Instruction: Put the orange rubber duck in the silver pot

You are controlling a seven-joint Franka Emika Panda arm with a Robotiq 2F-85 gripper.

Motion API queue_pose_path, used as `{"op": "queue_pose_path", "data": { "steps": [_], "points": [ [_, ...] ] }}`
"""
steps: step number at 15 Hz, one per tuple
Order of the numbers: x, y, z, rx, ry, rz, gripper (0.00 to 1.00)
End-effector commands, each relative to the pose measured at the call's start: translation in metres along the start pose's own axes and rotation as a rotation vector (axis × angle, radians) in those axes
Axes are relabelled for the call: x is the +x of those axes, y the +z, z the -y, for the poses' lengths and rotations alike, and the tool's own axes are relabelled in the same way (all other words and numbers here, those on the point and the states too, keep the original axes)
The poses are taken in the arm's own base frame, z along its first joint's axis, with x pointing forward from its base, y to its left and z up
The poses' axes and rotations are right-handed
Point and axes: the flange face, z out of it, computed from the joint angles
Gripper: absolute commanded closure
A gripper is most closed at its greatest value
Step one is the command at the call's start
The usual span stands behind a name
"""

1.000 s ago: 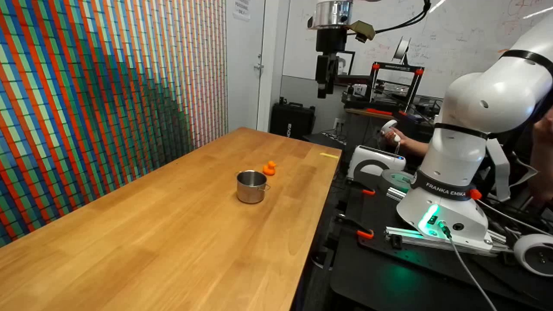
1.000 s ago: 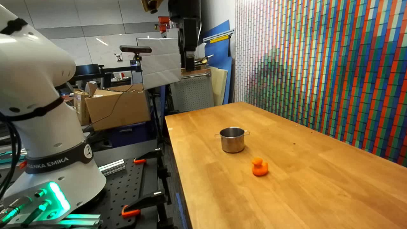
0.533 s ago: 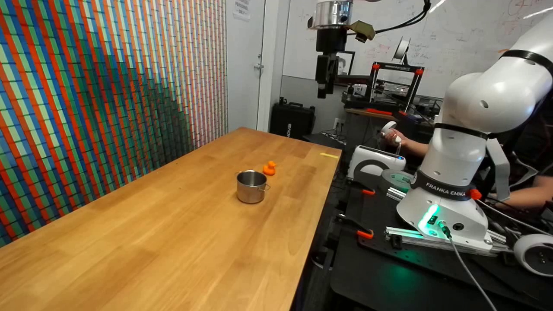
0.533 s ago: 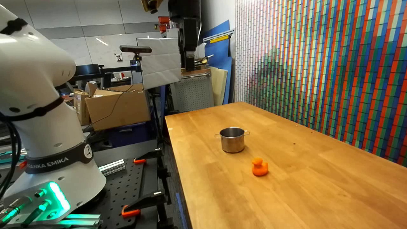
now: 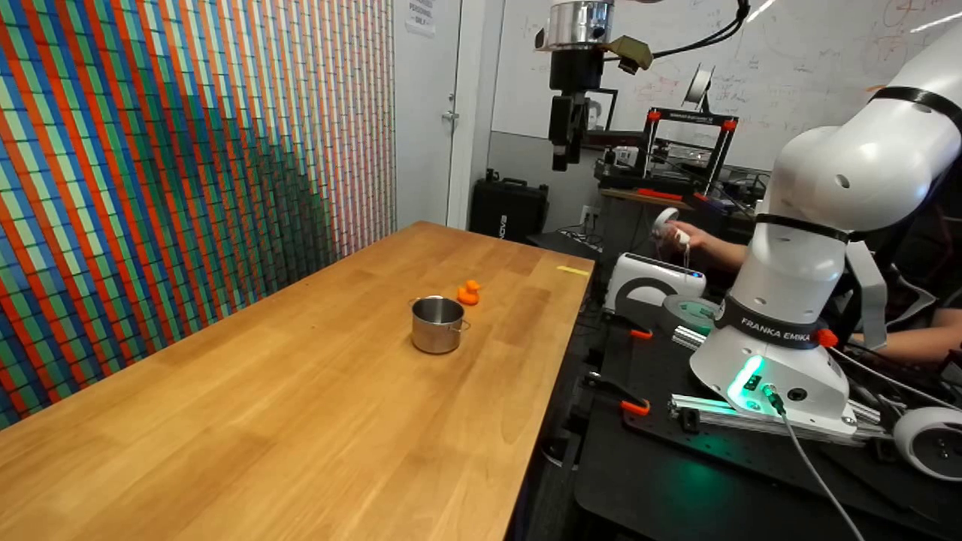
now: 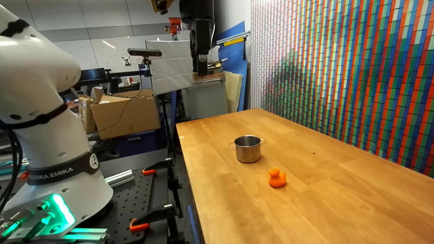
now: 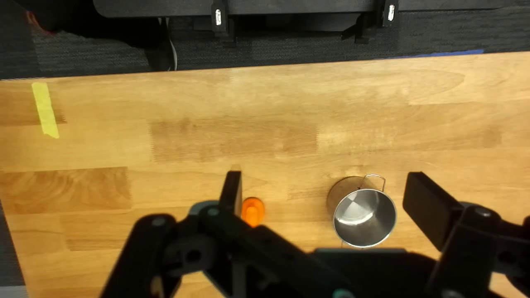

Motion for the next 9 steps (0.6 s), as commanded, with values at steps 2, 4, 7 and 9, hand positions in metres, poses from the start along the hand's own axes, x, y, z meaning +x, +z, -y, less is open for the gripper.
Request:
{"op": "queue_pose_path", "data": {
  "steps": [2, 4, 7, 9],
  "points": [
    [0.0, 0.0, 0.0, 0.0, 0.0, 0.001, 0.0],
    [0.0, 0.0, 0.0, 0.0, 0.0, 0.001, 0.0],
    [0.002, 0.004, 0.023, -0.042, -0.106, -0.075, 0.0],
    [0.021, 0.011, 0.029, -0.07, -0.151, -0.111, 0.0]
  ]
}}
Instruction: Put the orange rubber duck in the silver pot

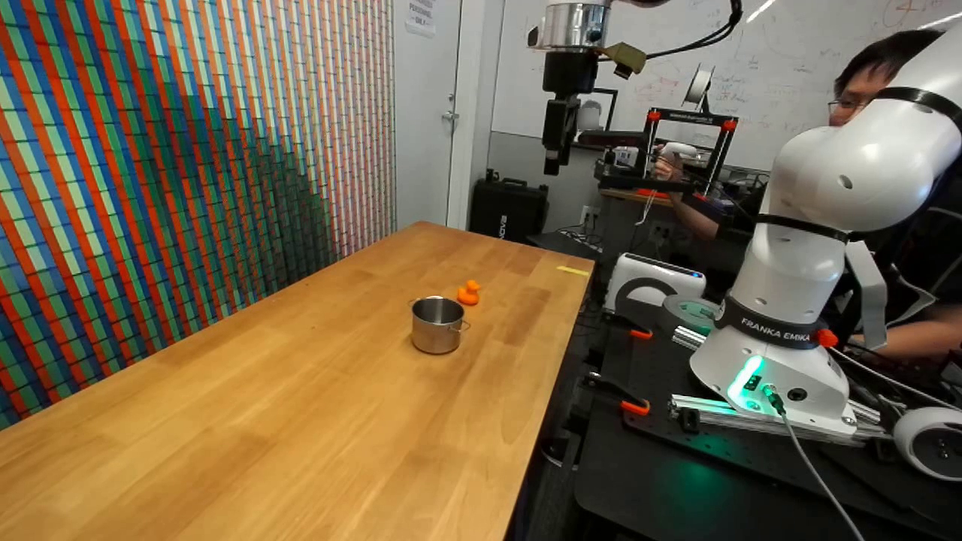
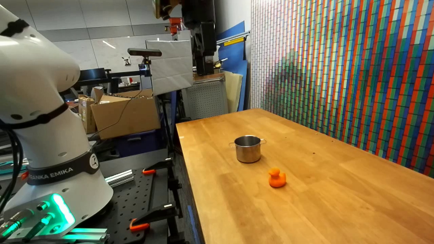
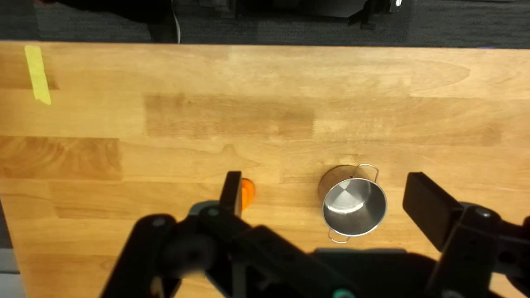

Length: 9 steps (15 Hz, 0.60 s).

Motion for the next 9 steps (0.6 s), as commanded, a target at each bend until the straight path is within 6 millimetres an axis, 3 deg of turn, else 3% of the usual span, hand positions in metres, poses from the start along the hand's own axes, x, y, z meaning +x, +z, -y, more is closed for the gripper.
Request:
{"op": "queue_pose_path", "data": {
  "steps": [1, 4, 9],
  "points": [
    [0.029, 0.012, 0.006, -0.049, -0.085, -0.072, 0.0],
    [0.063, 0.028, -0.014, -0.073, -0.069, -0.142, 0.0],
    [0.116, 0.072, -0.078, -0.055, 0.027, -0.168, 0.0]
  ]
}}
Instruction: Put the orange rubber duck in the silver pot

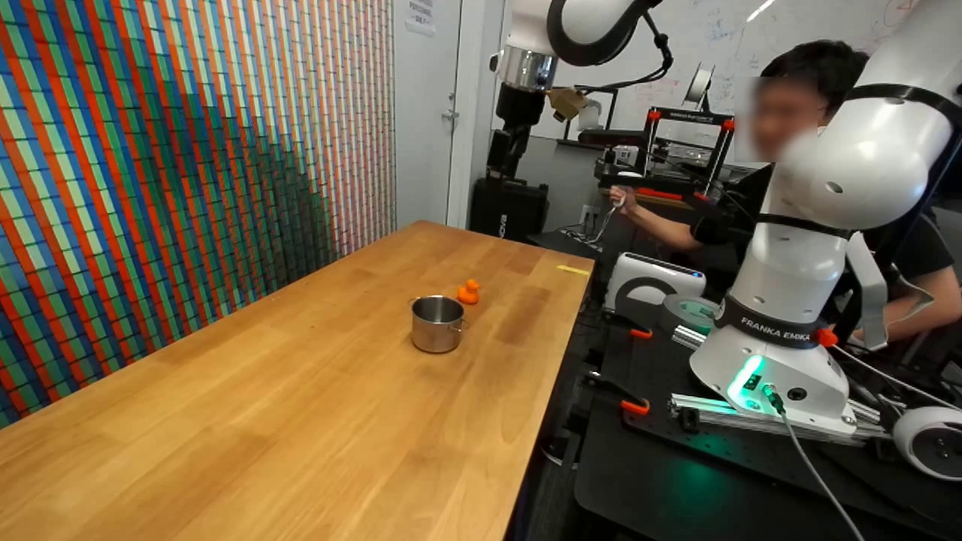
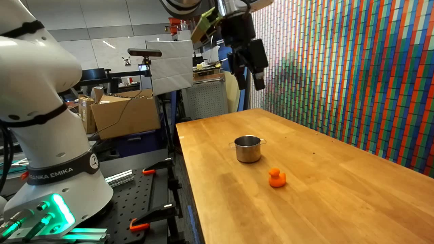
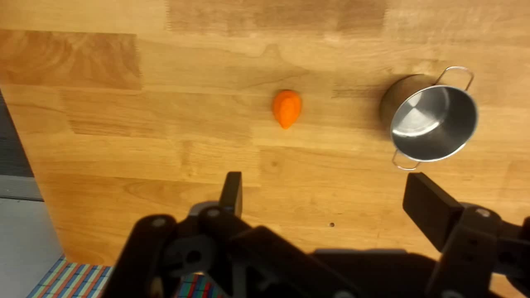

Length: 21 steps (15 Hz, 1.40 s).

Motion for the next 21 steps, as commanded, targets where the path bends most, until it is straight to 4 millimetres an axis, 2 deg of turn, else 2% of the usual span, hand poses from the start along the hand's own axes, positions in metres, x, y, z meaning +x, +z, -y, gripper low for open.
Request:
{"op": "queue_pose_path", "data": {
  "steps": [1, 4, 6, 11, 16, 21],
  "points": [
    [0.04, 0.038, -0.048, 0.003, 0.043, 0.014, 0.0],
    [0.053, 0.078, -0.082, 0.007, 0.077, 0.066, 0.0],
    [0.057, 0.11, -0.098, 0.018, 0.089, 0.105, 0.0],
    [0.044, 0.184, -0.101, 0.048, 0.075, 0.221, 0.0],
    [0.024, 0.243, -0.077, 0.071, 0.022, 0.291, 0.0],
    [0.031, 0.266, -0.031, 0.112, -0.048, 0.277, 0.0]
  ]
}}
